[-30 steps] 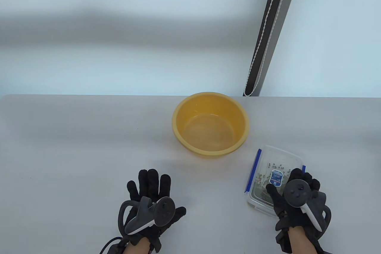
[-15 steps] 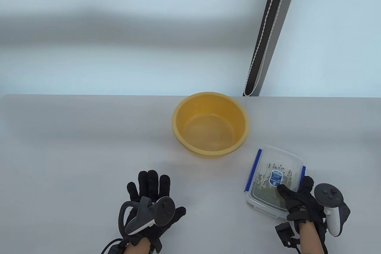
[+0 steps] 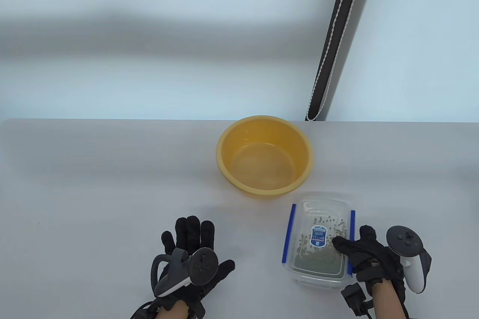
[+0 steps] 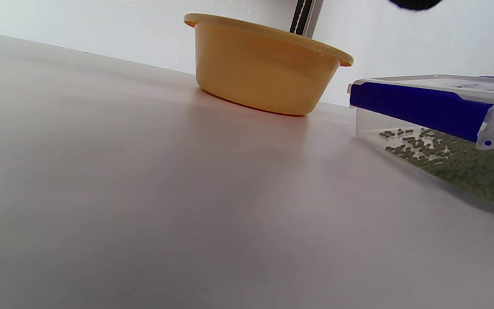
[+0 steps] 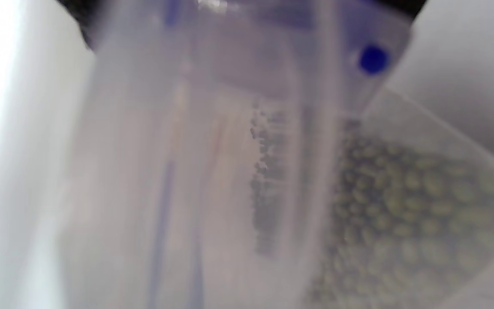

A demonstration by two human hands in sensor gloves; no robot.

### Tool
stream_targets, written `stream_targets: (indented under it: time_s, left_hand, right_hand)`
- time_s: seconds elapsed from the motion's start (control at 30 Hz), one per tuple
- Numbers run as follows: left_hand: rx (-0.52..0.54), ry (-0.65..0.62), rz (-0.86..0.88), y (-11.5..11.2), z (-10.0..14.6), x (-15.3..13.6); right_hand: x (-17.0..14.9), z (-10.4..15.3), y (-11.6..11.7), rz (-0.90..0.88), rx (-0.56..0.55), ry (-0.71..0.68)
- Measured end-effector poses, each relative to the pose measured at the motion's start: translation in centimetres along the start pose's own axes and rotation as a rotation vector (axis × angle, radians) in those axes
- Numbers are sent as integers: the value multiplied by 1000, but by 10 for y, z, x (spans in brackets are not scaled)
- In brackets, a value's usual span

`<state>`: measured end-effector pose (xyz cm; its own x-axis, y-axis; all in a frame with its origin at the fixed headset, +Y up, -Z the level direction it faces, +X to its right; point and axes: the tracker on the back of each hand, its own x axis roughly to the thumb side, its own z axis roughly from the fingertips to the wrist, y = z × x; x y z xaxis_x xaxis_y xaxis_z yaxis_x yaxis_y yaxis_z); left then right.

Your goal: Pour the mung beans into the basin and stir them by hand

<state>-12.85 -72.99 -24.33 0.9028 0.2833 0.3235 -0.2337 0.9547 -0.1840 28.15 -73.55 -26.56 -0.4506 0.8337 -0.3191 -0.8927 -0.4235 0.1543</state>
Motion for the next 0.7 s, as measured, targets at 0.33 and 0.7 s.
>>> stream_targets:
  time_s: [0.33, 0.7]
  left_hand:
    - [-41, -66, 574, -10, 0, -2]
    - [-107, -111, 889, -29, -6, 9]
  right_hand:
    - [27, 6, 61, 0, 236, -109]
    - [37, 16, 92, -115, 184, -217]
